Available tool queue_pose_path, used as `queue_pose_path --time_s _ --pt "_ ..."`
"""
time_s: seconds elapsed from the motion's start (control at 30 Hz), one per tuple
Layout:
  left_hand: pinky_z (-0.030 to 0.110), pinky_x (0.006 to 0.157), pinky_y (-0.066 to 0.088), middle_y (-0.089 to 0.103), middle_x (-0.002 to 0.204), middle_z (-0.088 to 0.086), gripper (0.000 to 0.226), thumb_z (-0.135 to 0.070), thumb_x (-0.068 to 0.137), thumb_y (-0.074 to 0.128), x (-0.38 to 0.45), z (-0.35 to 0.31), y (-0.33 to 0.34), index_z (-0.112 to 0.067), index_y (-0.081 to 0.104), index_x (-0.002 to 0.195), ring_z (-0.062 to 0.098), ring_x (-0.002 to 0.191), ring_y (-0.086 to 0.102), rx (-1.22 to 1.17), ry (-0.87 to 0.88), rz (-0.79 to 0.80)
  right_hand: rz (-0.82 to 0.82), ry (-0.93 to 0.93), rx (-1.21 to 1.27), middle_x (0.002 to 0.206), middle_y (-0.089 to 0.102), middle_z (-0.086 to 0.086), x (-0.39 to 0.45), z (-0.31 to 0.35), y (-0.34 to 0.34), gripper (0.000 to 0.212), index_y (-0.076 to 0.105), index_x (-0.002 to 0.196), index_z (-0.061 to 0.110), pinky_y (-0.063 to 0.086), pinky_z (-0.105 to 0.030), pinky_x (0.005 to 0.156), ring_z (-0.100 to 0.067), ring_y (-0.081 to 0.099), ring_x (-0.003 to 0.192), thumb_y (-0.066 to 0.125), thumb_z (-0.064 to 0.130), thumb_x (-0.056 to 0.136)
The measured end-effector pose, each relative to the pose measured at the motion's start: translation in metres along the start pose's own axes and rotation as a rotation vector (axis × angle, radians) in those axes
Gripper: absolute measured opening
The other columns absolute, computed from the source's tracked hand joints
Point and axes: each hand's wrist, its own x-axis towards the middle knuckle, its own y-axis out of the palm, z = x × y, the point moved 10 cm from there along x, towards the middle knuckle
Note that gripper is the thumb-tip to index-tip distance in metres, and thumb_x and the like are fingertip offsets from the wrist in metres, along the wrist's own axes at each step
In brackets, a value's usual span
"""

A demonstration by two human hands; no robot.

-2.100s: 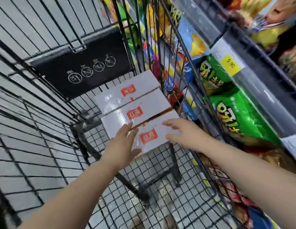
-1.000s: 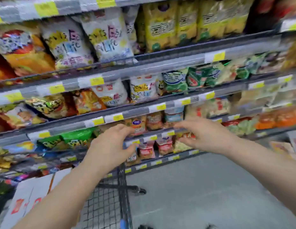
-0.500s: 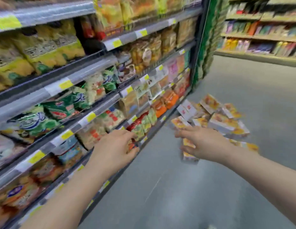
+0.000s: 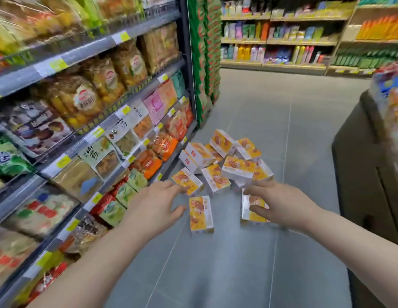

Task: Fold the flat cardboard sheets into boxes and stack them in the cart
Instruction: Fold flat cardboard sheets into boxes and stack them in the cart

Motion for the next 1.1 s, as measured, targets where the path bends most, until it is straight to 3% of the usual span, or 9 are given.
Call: queue_pose_path --time_s 0.17,0.37,0.6,0.77,1.1 --pt "0.024 0.093 0.039 0.047 0.131 -0.011 0.044 -0.047 0.089 0.037 0.073 -0.032 0.021 -0.029 0.044 0.129 0.01 0.125 0.04 0.002 0.091 0.059 0.011 0.121 0.058 0.136 0.042 0.015 0.011 -0.073 0.004 0.039 0.038 0.132 0.034 0.042 -0.027 0.084 -0.012 0.043 0.123 0.042 0.038 0.093" --pt "0.03 0.093 0.043 0.05 0.129 -0.01 0.039 -0.038 0.09 0.046 0.165 -0.045 0.037 -0.029 0.045 0.127 0.012 0.122 0.043 -0.037 0.154 0.095 0.015 0.249 0.108 0.13 0.047 0.013 0.044 -0.148 -0.005 0.039 0.039 0.131 0.038 0.042 -0.027 0.085 -0.012 0.047 0.12 0.043 0.04 0.093" --pt "0.03 0.086 0.041 0.051 0.127 -0.007 0.039 -0.035 0.09 0.045 0.324 -0.051 0.071 -0.027 0.046 0.128 0.013 0.12 0.044 -0.055 0.243 0.154 0.065 0.357 0.14 0.131 0.048 0.01 0.145 -0.24 -0.007 0.04 0.041 0.131 0.033 0.044 -0.03 0.092 -0.013 0.047 0.121 0.045 0.039 0.092" --pt "0.03 0.087 0.041 0.053 0.124 -0.004 0.039 -0.036 0.09 0.045 0.424 -0.05 0.098 -0.029 0.044 0.129 0.016 0.118 0.045 -0.01 0.311 0.272 0.12 0.424 0.218 0.134 0.045 0.013 0.213 -0.297 -0.004 0.038 0.04 0.131 0.034 0.041 -0.026 0.087 -0.011 0.045 0.123 0.044 0.038 0.093" --pt "0.03 0.095 0.035 0.049 0.131 -0.004 0.037 -0.036 0.092 0.044 0.544 -0.037 0.165 -0.026 0.046 0.127 0.019 0.123 0.04 0.031 0.284 0.448 0.267 0.462 0.311 0.136 0.045 0.011 0.308 -0.382 0.032 0.038 0.04 0.132 0.033 0.04 -0.026 0.09 -0.012 0.045 0.123 0.042 0.037 0.094"
